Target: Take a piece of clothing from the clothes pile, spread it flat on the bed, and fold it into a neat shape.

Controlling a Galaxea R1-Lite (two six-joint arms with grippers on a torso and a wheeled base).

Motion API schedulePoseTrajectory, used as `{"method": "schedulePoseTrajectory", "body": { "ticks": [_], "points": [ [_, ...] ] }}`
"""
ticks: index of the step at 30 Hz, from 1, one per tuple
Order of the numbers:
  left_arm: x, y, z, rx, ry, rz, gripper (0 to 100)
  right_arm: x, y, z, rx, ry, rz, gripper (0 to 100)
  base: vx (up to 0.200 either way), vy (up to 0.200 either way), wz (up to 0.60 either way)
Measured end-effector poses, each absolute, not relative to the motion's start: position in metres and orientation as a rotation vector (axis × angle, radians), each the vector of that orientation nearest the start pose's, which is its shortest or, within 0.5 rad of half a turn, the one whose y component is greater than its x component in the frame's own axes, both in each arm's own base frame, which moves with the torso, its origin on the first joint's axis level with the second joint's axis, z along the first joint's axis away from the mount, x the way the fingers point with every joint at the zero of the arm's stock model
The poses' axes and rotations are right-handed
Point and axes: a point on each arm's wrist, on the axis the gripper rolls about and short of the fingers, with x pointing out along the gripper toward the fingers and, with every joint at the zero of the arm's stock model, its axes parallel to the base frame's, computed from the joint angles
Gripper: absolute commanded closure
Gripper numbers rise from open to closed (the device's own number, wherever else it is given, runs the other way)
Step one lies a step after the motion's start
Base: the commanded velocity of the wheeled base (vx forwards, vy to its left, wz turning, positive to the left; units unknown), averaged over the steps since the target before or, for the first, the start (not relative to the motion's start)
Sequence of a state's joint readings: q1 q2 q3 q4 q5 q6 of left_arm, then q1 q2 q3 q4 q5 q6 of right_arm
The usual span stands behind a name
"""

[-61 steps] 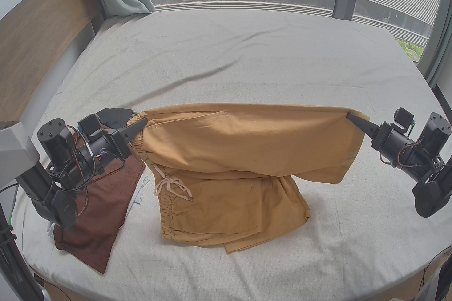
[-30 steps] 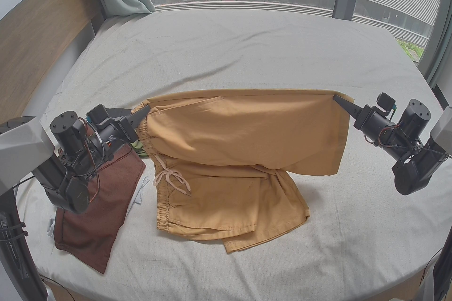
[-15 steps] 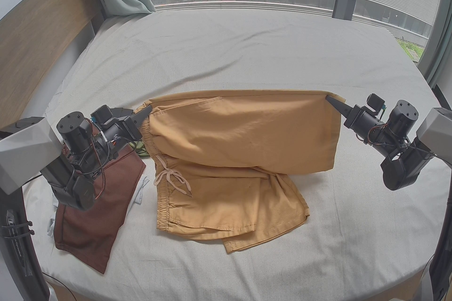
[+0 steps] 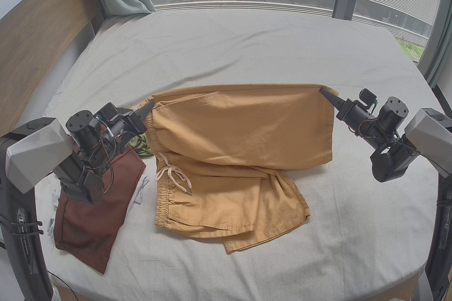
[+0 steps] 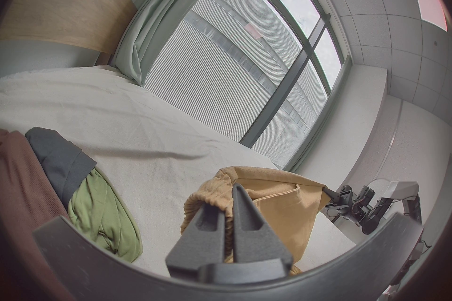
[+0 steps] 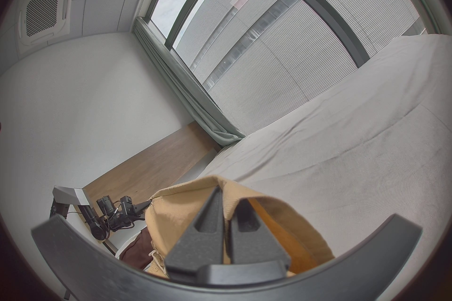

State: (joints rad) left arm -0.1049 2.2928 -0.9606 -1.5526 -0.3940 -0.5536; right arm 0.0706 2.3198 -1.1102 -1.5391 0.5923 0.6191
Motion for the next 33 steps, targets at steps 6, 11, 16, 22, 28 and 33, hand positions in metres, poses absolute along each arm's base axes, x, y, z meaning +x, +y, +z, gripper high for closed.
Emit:
{"method": "schedulePoseTrajectory", "body": {
  "ticks": [6, 11, 16, 22, 28, 33],
  "points": [
    [0.42, -0.053, 0.087, -0.525, -0.08, -0.545, 100, 0.444, 0.044, 0.109, 0.514, -0.13, 0.742, 100, 0.0, 0.0, 0.0],
    [0.432, -0.055, 0.078, -0.545, -0.088, -0.541, 100, 0.454, 0.043, 0.1, 0.52, -0.121, 0.739, 100, 0.0, 0.0, 0.0],
    [0.44, -0.056, 0.072, -0.572, -0.09, -0.535, 100, 0.461, 0.044, 0.095, 0.521, -0.119, 0.738, 100, 0.0, 0.0, 0.0],
    [0.446, -0.056, 0.066, -0.583, -0.093, -0.536, 100, 0.467, 0.044, 0.087, 0.52, -0.119, 0.738, 100, 0.0, 0.0, 0.0],
    [0.452, -0.055, 0.061, -0.585, -0.097, -0.535, 100, 0.473, 0.044, 0.081, 0.524, -0.107, 0.734, 100, 0.0, 0.0, 0.0],
    [0.456, -0.055, 0.058, -0.595, -0.101, -0.538, 0, 0.476, 0.044, 0.08, 0.523, -0.113, 0.735, 0, 0.0, 0.0, 0.0]
  ]
}}
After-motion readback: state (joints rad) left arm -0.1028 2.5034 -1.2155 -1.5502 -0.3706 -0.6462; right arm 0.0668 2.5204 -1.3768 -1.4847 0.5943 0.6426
